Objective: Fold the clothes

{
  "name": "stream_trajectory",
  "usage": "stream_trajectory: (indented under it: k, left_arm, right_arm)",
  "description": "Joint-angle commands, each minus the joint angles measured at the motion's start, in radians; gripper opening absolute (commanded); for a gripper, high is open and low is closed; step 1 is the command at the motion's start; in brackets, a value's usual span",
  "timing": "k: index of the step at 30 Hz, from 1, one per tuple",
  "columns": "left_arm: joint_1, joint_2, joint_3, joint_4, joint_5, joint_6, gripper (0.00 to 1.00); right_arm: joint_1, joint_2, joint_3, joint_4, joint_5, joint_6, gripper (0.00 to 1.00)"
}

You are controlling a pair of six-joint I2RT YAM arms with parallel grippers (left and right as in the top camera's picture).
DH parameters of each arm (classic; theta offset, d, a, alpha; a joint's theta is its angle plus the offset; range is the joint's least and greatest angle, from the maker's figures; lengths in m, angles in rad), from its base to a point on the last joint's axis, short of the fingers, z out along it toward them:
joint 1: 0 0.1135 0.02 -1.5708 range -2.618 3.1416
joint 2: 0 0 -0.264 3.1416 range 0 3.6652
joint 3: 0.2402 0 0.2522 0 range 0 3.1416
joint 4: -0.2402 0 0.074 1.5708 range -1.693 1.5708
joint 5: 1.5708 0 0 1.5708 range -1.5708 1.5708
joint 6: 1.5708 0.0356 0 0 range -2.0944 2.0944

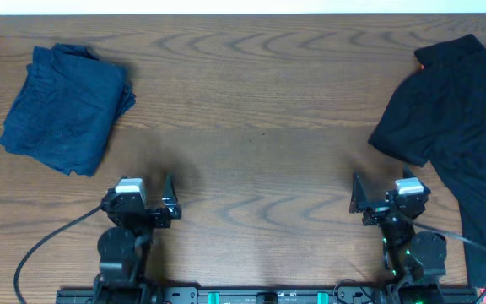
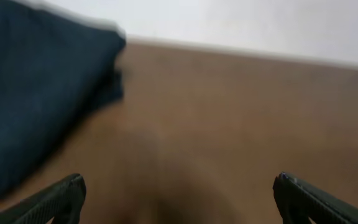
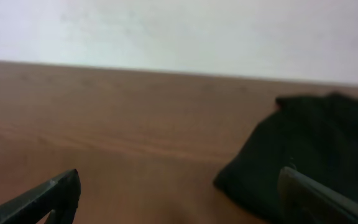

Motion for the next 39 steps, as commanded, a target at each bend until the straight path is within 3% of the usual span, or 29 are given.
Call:
stream_trajectory:
  k: [1, 6, 15, 19, 25, 31, 34, 38, 39]
  left_arm:
    - [-0.004, 0.116, 0.105, -0.040, 0.011, -0.040, 0.98]
    - [-0.004, 0.397, 0.315, -0.135, 0.011, -0.042, 0.98]
    - [-0.004, 0.933, 0.741, -0.427, 0.015, -0.042, 0.98]
    - [-0.004, 1.044, 0.778, -0.439, 0.015, -0.043, 0.98]
    - [-0.004, 1.135, 0.778, -0.440, 0.015, -0.042, 0.98]
    - [-0.004, 1.143, 0.778, -0.439, 0.015, -0.042, 0.98]
    - [-0.004, 1.143, 0.778, -0.439, 0.015, -0.042, 0.98]
    - [-0.004, 1.143, 0.778, -0.439, 0.015, -0.042, 0.98]
    - [-0.004, 1.143, 0.778, -0.439, 0.015, -0.042, 0.98]
  right_arm:
    - [-0.016, 0.103, 0.081, -0.026, 0.033, 0.044, 0.99]
    - [-0.024, 0.398, 0.252, -0.046, 0.046, 0.043, 0.99]
    - [-0.121, 1.194, 0.816, -0.301, 0.044, -0.023, 0.99]
    - [-0.128, 1.430, 0.967, -0.309, 0.048, -0.030, 0.99]
    - [-0.128, 1.686, 0.997, -0.169, 0.072, -0.036, 0.99]
    - [-0.128, 1.816, 0.997, -0.139, 0.142, -0.003, 0.76]
    - [-0.128, 1.845, 0.997, -0.129, 0.189, 0.023, 0.51]
    - [-0.130, 1.846, 0.997, -0.126, 0.195, 0.032, 0.02]
    - [-0.130, 1.840, 0.997, -0.127, 0.195, 0.032, 0.01]
